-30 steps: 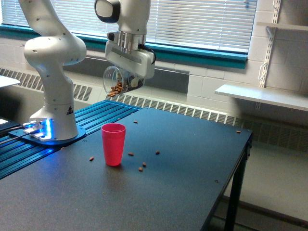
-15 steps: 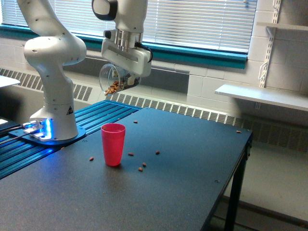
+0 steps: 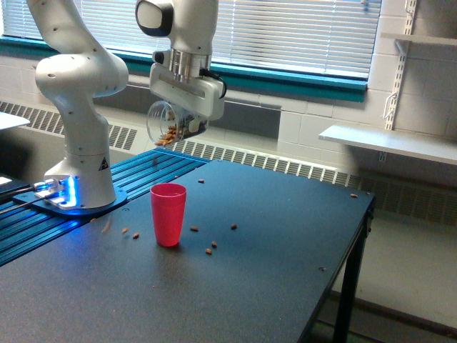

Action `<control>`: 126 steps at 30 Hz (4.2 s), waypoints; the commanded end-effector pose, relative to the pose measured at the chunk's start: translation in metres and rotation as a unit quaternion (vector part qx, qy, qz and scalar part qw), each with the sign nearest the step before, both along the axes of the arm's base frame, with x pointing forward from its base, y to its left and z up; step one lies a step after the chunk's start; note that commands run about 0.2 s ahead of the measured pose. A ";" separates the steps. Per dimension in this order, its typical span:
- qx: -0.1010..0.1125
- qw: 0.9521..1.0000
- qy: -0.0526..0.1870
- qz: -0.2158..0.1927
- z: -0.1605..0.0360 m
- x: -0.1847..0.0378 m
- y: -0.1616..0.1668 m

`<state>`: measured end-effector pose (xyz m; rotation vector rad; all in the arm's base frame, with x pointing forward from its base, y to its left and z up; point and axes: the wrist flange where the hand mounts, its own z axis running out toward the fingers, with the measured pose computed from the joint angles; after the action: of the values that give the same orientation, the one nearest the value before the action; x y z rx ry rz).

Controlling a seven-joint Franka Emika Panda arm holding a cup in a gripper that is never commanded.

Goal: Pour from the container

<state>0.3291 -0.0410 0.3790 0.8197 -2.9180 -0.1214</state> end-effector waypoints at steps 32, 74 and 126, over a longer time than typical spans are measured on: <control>0.022 0.999 0.013 0.036 -0.015 0.017 -0.005; 0.037 0.998 0.039 0.020 -0.036 0.023 0.001; 0.066 0.996 0.063 -0.005 -0.045 0.019 0.009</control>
<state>0.3502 -0.0341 0.3330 0.7986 -2.8208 -0.3405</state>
